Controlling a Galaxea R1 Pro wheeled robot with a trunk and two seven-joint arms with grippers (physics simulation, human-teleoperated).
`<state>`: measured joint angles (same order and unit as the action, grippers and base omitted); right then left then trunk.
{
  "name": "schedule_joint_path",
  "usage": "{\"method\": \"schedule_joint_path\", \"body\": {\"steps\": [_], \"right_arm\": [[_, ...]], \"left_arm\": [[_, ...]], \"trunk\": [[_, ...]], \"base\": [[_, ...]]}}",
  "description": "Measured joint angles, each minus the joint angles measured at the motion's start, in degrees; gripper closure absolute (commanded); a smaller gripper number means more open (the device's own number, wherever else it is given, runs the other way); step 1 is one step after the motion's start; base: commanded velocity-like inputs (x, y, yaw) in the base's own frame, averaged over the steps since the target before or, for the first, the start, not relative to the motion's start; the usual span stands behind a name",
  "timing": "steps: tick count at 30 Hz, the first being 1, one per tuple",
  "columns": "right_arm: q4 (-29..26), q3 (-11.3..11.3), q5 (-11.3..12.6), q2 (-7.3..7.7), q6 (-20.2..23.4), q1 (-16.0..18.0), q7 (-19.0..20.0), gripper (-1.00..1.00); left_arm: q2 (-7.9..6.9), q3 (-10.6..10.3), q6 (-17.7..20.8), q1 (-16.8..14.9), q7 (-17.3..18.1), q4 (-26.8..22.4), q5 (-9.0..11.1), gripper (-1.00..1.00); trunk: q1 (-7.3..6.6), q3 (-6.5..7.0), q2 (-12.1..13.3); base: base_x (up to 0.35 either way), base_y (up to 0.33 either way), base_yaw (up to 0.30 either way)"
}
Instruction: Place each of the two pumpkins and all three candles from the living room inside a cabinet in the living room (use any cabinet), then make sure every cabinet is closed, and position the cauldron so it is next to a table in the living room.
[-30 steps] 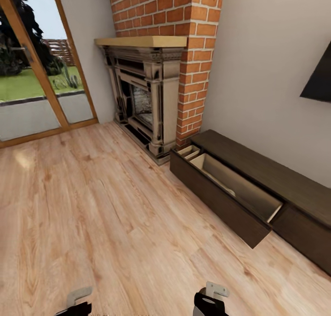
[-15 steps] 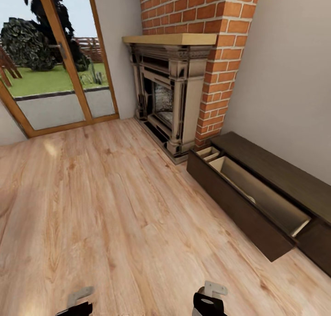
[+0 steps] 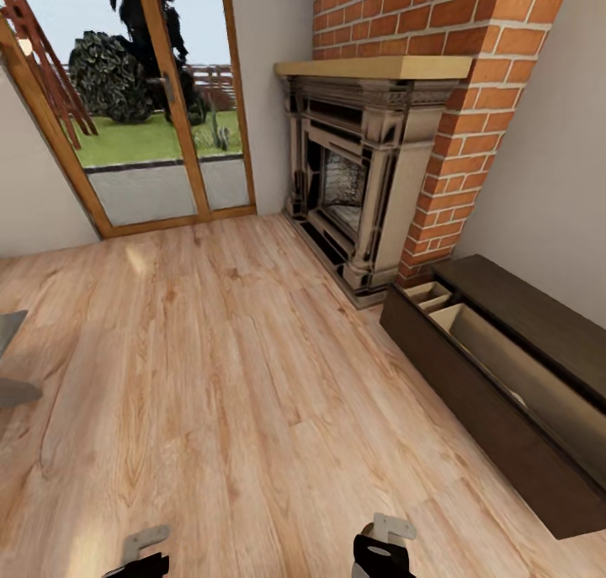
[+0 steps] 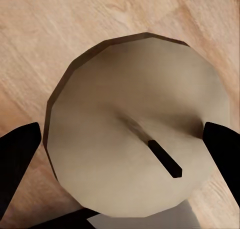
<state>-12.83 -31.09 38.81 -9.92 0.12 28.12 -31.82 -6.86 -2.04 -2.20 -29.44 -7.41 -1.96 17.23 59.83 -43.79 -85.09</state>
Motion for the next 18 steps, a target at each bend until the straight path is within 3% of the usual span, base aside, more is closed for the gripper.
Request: {"method": "schedule_joint_path", "body": {"steps": [9,18], "right_arm": [[0.0,0.0,0.1,-0.01,0.0,0.0,0.0,1.00],[0.1,0.0,0.0,0.19,-0.8,0.0,0.1,1.00]], "left_arm": [[0.00,-0.1,0.1,0.0,0.0,0.0,-0.1,-1.00],[0.00,-0.1,0.1,0.0,0.0,0.0,-0.1,-1.00]], "trunk": [[0.00,-0.02,0.0],[0.00,-0.02,0.0]], "base": [[0.281,0.114,0.031],[0.281,0.076,0.256]]}}
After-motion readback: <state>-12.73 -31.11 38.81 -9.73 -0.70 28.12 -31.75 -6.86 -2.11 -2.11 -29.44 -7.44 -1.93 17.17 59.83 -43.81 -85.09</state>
